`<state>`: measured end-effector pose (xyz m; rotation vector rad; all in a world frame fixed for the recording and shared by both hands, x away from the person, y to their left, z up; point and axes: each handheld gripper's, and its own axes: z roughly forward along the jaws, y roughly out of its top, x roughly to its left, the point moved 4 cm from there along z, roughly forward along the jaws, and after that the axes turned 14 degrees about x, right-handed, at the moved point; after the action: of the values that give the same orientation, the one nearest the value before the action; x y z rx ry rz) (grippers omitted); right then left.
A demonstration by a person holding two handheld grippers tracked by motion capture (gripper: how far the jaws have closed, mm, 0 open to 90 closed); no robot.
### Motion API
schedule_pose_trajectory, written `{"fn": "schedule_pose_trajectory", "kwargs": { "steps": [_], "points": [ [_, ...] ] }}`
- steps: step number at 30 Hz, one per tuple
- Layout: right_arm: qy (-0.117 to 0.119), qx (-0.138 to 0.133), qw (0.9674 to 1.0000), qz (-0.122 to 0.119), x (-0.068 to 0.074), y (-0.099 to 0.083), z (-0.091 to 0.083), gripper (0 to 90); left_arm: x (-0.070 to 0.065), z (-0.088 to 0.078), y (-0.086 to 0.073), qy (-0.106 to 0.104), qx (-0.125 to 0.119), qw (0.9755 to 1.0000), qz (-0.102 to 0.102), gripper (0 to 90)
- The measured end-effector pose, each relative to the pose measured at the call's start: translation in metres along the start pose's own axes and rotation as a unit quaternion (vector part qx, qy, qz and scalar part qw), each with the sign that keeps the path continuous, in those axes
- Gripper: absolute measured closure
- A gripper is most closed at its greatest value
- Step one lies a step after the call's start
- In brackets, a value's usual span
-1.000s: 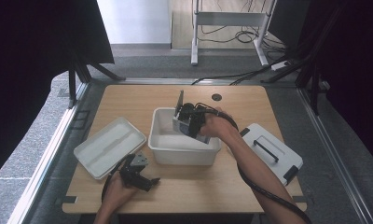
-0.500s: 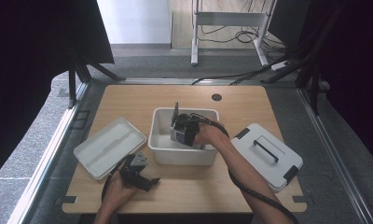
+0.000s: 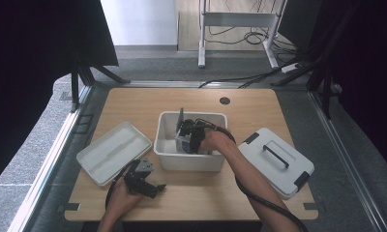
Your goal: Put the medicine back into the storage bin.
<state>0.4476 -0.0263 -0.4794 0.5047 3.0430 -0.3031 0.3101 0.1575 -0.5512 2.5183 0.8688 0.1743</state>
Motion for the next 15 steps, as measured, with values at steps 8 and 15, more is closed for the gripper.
{"fn": "schedule_pose_trajectory", "kwargs": {
  "steps": [8,15],
  "points": [
    [-0.003,-0.034,0.9994,0.003,-0.002,-0.009,-0.020,40.6,0.000,0.000,0.000,-0.001,0.000,1.0000,0.000,2.0],
    [-0.012,-0.080,0.9967,0.008,0.000,-0.020,-0.041,29.0,0.000,0.000,0.000,-0.001,0.000,1.0000,0.000,2.2]
  ]
}}
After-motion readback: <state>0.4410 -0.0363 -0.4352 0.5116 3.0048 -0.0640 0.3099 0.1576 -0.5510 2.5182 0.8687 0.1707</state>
